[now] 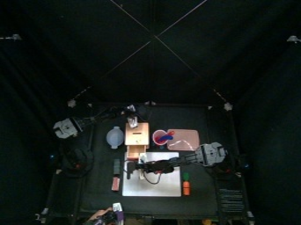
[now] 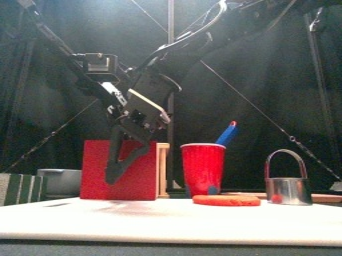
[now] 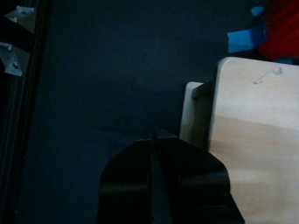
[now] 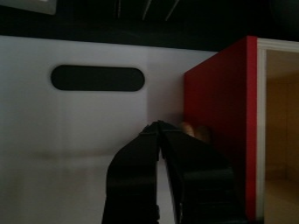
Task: Get the cutter from the drawer then cut the dough then place the extra dough in the bowl
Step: Cut the dough
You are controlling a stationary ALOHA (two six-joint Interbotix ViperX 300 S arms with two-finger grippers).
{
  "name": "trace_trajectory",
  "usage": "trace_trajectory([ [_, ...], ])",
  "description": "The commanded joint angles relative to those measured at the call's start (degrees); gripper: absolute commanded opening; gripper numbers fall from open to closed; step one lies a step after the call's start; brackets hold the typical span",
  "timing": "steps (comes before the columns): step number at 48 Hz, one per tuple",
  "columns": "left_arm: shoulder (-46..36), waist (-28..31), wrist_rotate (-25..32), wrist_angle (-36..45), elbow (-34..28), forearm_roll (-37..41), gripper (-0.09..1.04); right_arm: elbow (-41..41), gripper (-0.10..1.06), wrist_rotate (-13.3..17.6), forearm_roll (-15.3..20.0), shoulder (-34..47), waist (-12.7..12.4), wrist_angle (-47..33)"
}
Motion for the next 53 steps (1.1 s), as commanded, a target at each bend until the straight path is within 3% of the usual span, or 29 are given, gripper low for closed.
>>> trace_trajectory([
  [1, -0.4, -0.3, 0.0, -0.2, -0.6, -0.1, 0.49, -1.9, 0.28, -0.4, -1.8, -1.1, -2.1, 0.4],
  [35, -0.5, -0.5, -0.2, -0.8, 0.2, -0.4, 0.49, -2.9, 0.28, -0.6, -8.1, -1.5, -7.6, 0.4],
  [43, -0.5, -0.5, -1.0, -0.8, 0.4, -0.6, 0.49, -3.0, 0.28, -0.4, -7.7, -1.8, -8.1, 0.4],
  [53, -1.8, -0.5, -2.4, -3.3, 1.0, -0.6, 0.49, -2.9, 0.28, -0.2, -6.9, -3.3, -6.8, 0.4],
])
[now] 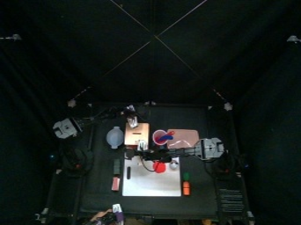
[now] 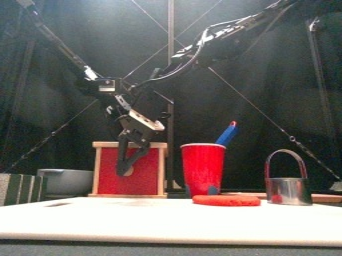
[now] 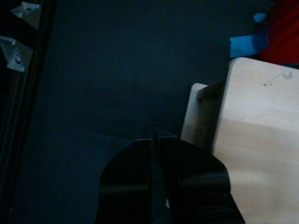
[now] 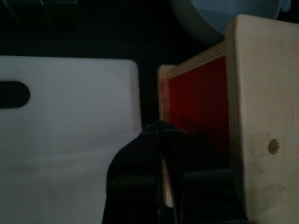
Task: Get the cutter from the drawer then cut the dough then place the extra dough in the bowl
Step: Cut the dough
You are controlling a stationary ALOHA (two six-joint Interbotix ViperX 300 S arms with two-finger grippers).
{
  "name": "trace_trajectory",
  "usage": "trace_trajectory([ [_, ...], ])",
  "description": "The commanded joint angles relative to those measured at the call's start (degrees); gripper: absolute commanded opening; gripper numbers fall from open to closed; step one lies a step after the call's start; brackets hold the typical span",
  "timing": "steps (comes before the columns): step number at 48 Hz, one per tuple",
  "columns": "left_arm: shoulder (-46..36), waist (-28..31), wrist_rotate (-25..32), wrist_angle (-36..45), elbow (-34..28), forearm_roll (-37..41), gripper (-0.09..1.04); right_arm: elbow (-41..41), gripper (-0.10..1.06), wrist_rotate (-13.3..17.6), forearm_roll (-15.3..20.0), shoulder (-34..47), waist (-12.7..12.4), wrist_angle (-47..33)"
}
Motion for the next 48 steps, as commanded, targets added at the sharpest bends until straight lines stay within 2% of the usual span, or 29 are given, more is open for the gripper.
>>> trace_trajectory([
  [1, -1.8, -0.5, -0.5, -2.6, 0.1, -0.1, 0.49, -1.3, 0.28, 0.4, 0.4, -3.6, 0.8, -0.2],
  [13, -6.2, -0.5, -2.1, -16.6, 1.9, 0.0, 0.49, -1.1, 0.28, 1.2, 1.7, -4.6, 3.4, 0.1],
  [22, -11.2, -4.5, -2.1, -29.4, 8.1, -0.7, 0.49, -0.4, 0.28, 1.2, 3.3, -5.4, 4.4, 0.2],
  [33, -16.9, -18.1, -2.1, -41.3, 16.6, -3.5, 0.49, 2.2, 0.28, 0.6, 5.1, -7.3, 4.8, -0.5],
  [39, -19.4, -26.4, -2.1, -51.5, 22.5, -6.8, 0.49, 3.5, 0.28, 1.0, 6.3, -9.5, 4.8, -1.7],
  [48, -23.1, -35.2, -2.3, -65.5, 30.8, -13.7, 0.49, 7.0, 0.28, 0.4, 11.4, -14.2, 5.3, -1.9],
])
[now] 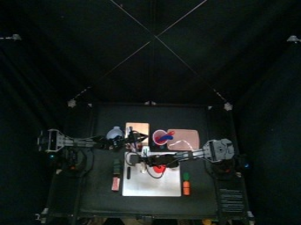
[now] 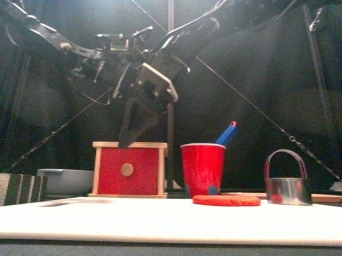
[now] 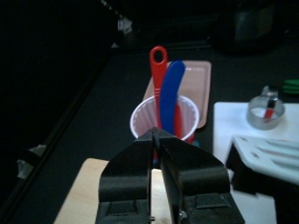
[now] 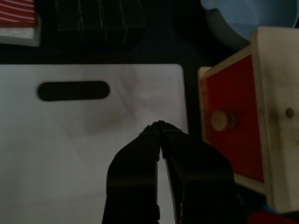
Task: Get the cutter from the drawer then cut the dough then place the extra dough in the bowl
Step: Cut the dough
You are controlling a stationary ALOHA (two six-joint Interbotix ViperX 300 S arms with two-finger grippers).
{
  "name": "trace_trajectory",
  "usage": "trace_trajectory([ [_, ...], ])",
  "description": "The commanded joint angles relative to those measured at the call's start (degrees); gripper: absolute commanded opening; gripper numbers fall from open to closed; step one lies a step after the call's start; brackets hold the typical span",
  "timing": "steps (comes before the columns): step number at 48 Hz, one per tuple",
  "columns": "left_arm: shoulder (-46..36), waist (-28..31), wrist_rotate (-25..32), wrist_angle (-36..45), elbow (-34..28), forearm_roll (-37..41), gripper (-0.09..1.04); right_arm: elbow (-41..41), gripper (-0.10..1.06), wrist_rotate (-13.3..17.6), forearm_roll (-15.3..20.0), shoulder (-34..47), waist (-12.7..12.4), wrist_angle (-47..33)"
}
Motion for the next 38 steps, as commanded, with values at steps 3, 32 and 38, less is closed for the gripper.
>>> trace_trajectory([
  [3, -3.2, -6.4, 0.0, -10.1, 5.4, -6.2, 0.49, 2.6, 0.28, -0.4, 4.3, -6.8, 0.2, -0.3],
  [32, 6.3, -10.0, -21.9, -20.6, 7.6, 15.3, 0.49, 21.8, 0.5, 0.7, 16.5, -23.8, 0.2, 2.8],
  [38, 7.9, -9.1, -23.1, -20.6, 7.3, 19.8, 0.49, 25.1, 0.63, 0.8, 19.7, -26.4, 0.2, 2.8],
])
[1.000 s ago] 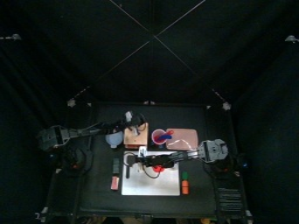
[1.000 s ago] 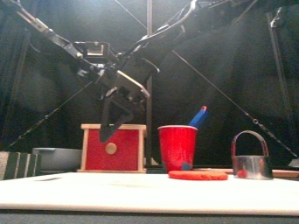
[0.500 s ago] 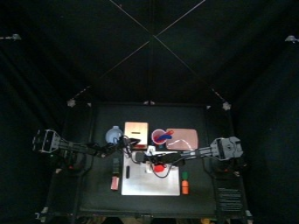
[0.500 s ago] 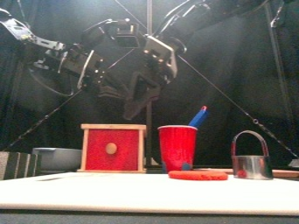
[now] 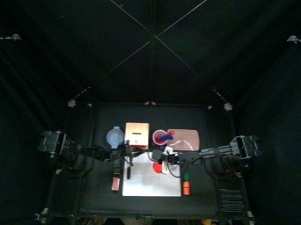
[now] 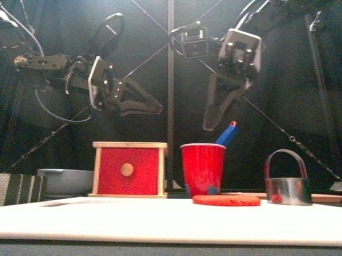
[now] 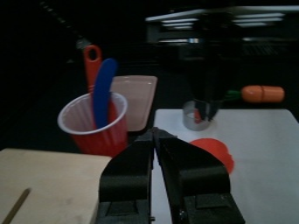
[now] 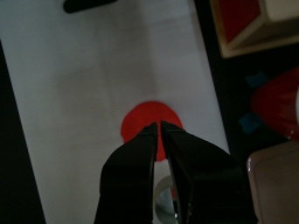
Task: Get the cutter from the drawer then cut the dough then place the extra dough in the bowl
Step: Cut the dough
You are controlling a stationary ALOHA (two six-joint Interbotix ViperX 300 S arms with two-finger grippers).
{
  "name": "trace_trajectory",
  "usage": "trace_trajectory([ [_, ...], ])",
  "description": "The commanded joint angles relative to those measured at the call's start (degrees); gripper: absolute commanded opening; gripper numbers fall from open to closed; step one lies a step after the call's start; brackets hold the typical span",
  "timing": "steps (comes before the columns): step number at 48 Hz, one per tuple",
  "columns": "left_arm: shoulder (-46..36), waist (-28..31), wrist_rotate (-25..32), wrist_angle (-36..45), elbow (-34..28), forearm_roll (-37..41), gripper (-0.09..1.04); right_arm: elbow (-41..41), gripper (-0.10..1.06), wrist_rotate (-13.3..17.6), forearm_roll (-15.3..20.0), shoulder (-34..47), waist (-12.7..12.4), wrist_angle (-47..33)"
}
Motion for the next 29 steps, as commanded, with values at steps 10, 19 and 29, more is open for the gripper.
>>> trace_trajectory([
  [10, 3.4, 0.6, -1.1, -0.6, -2.2, 6.6, 0.49, 5.3, 0.82, 0.2, 5.0, -6.5, -0.2, 0.9],
  [19, 4.0, 0.6, -0.8, -0.6, -2.5, 6.5, 0.49, 6.9, 0.83, -0.2, 4.7, -6.8, -0.9, 3.8],
  [29, 3.3, 0.4, -0.8, -0.6, -1.9, 6.5, 0.49, 8.3, 0.83, -1.0, 4.7, -7.1, -1.0, 6.1],
])
